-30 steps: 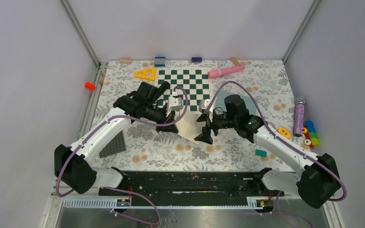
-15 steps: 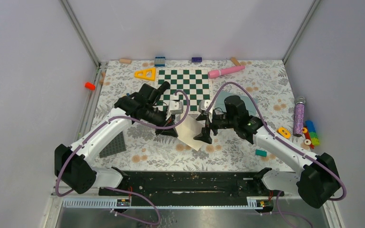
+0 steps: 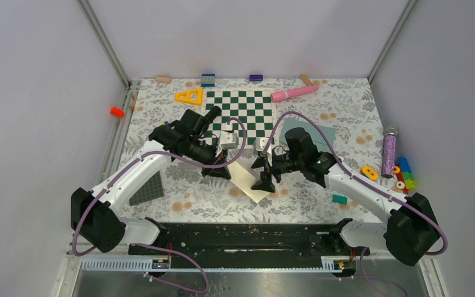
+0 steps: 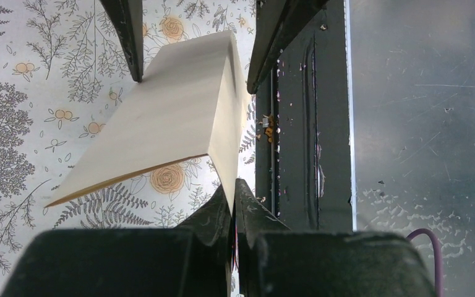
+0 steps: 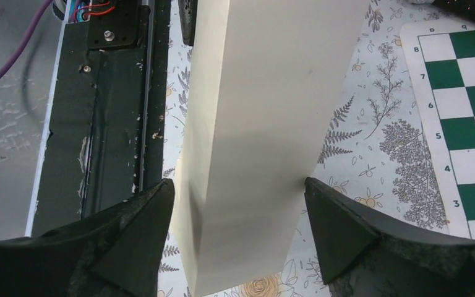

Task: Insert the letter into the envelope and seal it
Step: Fold the letter.

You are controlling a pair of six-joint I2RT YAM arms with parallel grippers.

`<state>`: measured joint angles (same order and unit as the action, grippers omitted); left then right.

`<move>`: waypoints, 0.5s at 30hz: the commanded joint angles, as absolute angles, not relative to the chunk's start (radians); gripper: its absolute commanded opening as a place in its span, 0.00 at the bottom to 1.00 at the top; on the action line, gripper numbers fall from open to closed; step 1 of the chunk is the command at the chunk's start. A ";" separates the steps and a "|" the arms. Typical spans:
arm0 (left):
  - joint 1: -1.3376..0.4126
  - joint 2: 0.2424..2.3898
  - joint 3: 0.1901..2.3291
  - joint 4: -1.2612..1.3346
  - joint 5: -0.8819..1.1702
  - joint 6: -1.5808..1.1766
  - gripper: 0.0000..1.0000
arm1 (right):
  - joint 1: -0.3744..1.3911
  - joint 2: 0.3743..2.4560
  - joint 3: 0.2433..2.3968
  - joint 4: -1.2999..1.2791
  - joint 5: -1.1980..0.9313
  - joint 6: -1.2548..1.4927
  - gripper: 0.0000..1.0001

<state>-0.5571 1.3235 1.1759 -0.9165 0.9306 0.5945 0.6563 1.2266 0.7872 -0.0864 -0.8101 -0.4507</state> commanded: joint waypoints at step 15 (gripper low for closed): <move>-0.561 1.299 1.208 -0.865 0.925 0.578 0.35 | 0.667 1.244 0.879 -0.203 -0.907 -0.458 0.32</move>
<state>-0.5575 1.3239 1.1790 -0.9100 0.9260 0.5838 0.6571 1.2339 0.8253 -0.1619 -0.8585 -0.4492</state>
